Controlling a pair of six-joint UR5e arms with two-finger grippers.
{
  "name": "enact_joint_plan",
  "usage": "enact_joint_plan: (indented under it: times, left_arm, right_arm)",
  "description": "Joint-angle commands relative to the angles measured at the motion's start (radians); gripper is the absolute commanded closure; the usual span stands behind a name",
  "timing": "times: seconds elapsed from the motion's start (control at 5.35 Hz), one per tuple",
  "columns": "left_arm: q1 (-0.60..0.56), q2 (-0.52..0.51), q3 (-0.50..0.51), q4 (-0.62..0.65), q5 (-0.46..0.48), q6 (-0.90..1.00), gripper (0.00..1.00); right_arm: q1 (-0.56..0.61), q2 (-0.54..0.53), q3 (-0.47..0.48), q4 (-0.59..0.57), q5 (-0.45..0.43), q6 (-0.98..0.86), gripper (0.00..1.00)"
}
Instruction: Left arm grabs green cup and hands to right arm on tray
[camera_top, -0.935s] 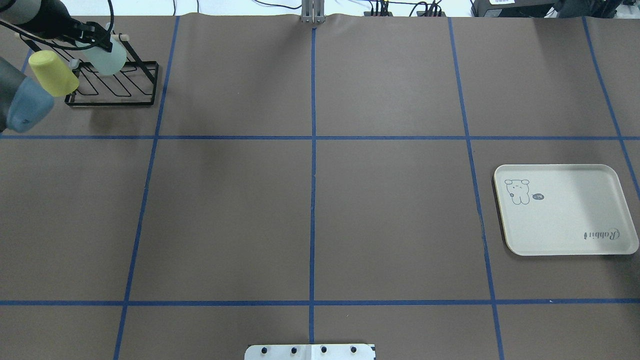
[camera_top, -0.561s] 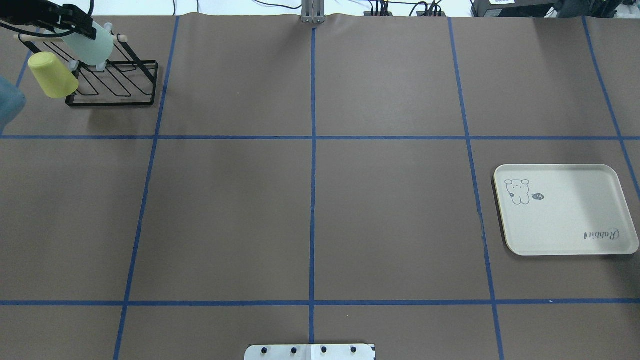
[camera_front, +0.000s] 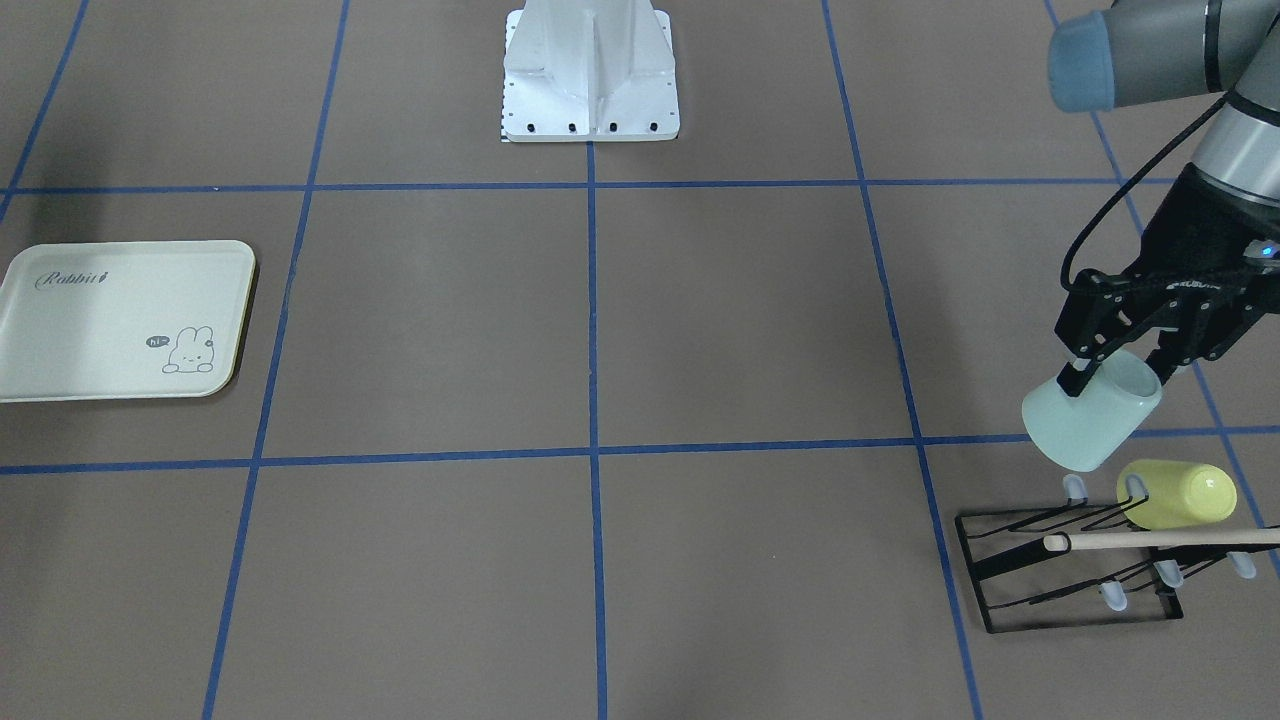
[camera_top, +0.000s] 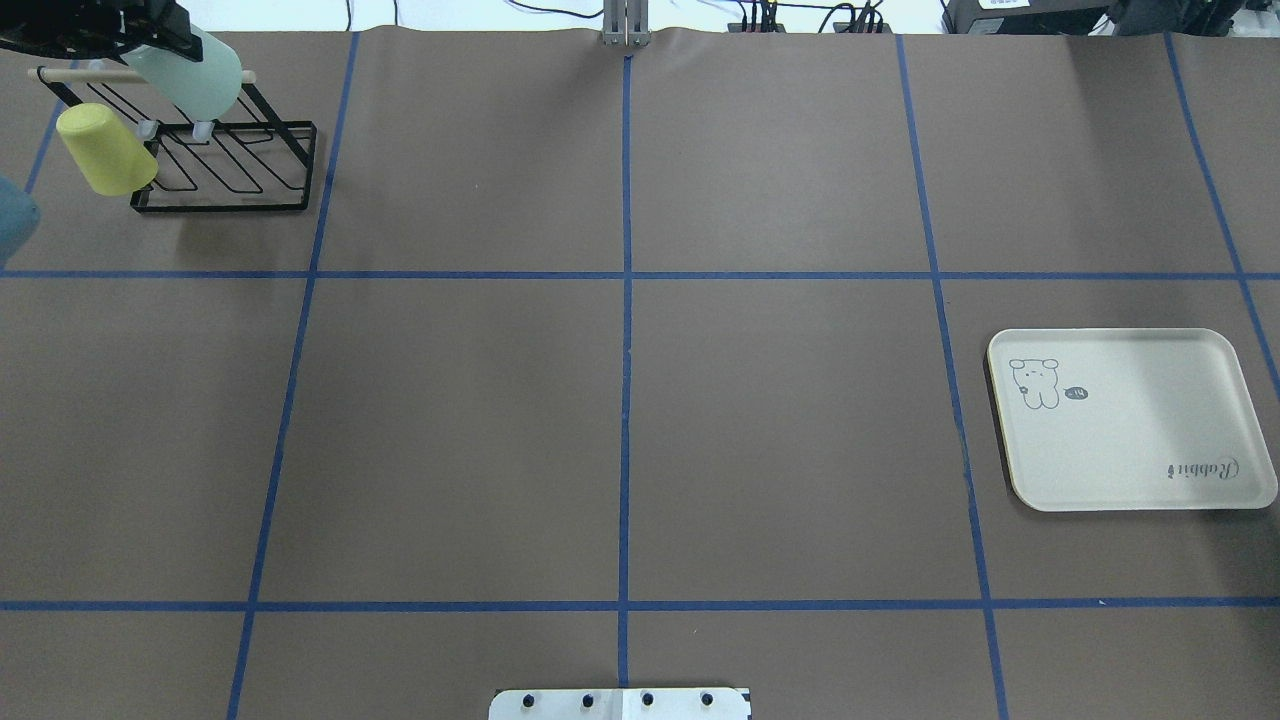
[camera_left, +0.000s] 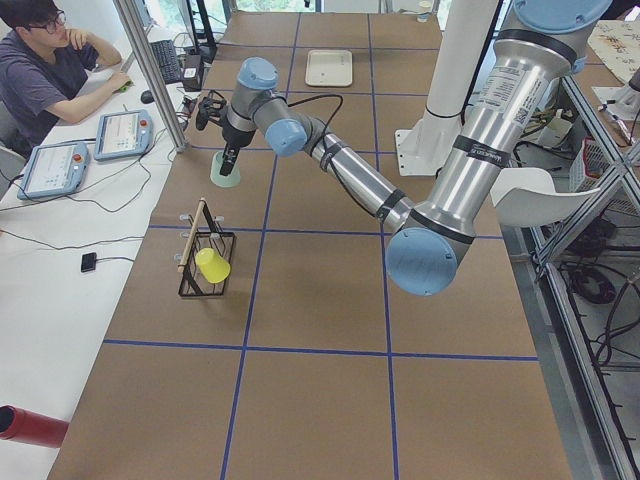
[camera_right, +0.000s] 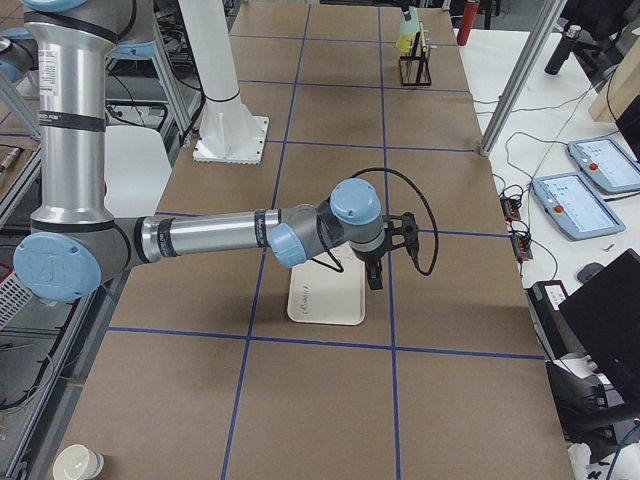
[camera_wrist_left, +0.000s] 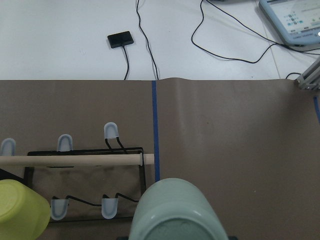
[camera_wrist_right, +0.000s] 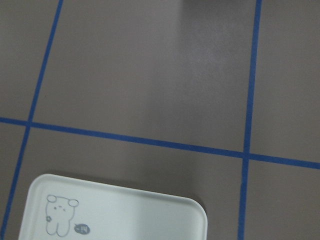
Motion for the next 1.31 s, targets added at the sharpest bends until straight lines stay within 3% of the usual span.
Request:
enact_joint_plan:
  times: [0.0, 0.56, 0.75, 1.12]
  left_arm:
    - [0.079, -0.013, 0.004, -0.101, 0.0, -0.246, 0.97]
    - [0.193, -0.056, -0.004, -0.373, -0.002, -0.684, 0.97]
    - [0.274, -0.07, 0.01, -0.52, 0.0, -0.771, 0.97]
    - [0.371, -0.098, 0.014, -0.688, -0.002, -0.786, 0.97]
  right_arm:
    - [-0.084, 0.036, -0.001, 0.218, -0.022, 0.405, 0.0]
    - [-0.337, 0.108, 0.001, 0.585, -0.444, 1.072, 0.01]
    - [-0.393, 0.139, -0.001, 0.697, -0.5, 1.202, 0.01]
    - [-0.479, 0.202, -0.011, 0.924, -0.515, 1.346, 0.05]
